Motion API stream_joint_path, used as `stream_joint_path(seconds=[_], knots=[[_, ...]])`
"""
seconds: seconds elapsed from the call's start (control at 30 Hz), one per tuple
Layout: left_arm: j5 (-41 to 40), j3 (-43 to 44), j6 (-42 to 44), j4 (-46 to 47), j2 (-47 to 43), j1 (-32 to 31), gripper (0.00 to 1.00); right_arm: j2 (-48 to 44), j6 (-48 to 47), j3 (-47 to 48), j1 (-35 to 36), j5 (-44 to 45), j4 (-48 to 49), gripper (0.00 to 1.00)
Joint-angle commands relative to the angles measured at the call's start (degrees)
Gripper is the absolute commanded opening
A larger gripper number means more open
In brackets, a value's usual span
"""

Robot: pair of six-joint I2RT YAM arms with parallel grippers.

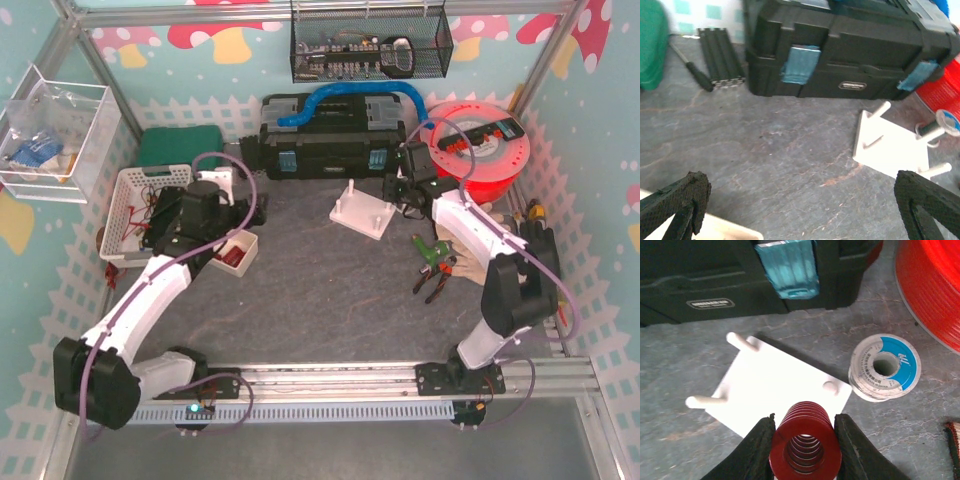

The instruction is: Install the large spring

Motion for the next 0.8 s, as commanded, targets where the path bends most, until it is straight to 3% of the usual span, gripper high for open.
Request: stream_joint_path(seconds=[0.0,0.77], knots=[[3.03,-2.73,-7.63,-2.42,-4.12,3.91,0.99,3.24,-1.6,2.93,-0.78,4.06,3.69,0.0],[0.9,-2.96,-5.98,-3.92,-6.53,5.23,0.99,11.24,-1.18,5.01,-2.88,3.82,4.64,0.0]])
